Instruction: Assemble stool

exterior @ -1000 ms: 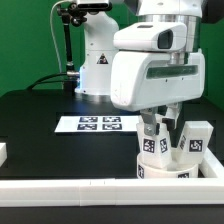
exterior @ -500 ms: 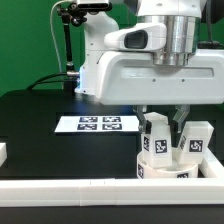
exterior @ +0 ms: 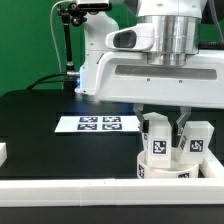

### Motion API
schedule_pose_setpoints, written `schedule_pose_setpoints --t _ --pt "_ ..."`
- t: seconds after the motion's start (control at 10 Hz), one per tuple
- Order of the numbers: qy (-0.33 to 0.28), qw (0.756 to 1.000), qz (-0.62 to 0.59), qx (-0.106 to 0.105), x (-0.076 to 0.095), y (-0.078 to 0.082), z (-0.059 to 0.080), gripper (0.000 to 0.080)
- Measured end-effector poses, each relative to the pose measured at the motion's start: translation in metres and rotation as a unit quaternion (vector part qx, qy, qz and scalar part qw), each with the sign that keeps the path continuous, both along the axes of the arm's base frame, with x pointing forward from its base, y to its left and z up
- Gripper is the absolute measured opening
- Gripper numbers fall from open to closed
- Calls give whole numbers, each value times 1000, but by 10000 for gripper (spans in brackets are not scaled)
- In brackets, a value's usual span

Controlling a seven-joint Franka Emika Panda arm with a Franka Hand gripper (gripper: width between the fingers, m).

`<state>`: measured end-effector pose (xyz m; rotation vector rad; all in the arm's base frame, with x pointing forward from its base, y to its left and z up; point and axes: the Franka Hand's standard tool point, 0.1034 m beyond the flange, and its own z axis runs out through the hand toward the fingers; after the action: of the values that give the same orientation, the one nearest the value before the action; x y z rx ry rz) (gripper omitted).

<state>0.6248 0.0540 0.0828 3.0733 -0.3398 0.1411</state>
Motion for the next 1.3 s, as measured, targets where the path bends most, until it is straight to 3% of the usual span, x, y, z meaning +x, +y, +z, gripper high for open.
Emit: schedule_pose_setpoints --t 0.4,0.8,1.3 --pt "-7 990 -142 16 -1 1 0 338" --pt "-22 930 -361 69 -1 0 -2 338" --pt "-19 859 -503 90 -1 5 -2 338"
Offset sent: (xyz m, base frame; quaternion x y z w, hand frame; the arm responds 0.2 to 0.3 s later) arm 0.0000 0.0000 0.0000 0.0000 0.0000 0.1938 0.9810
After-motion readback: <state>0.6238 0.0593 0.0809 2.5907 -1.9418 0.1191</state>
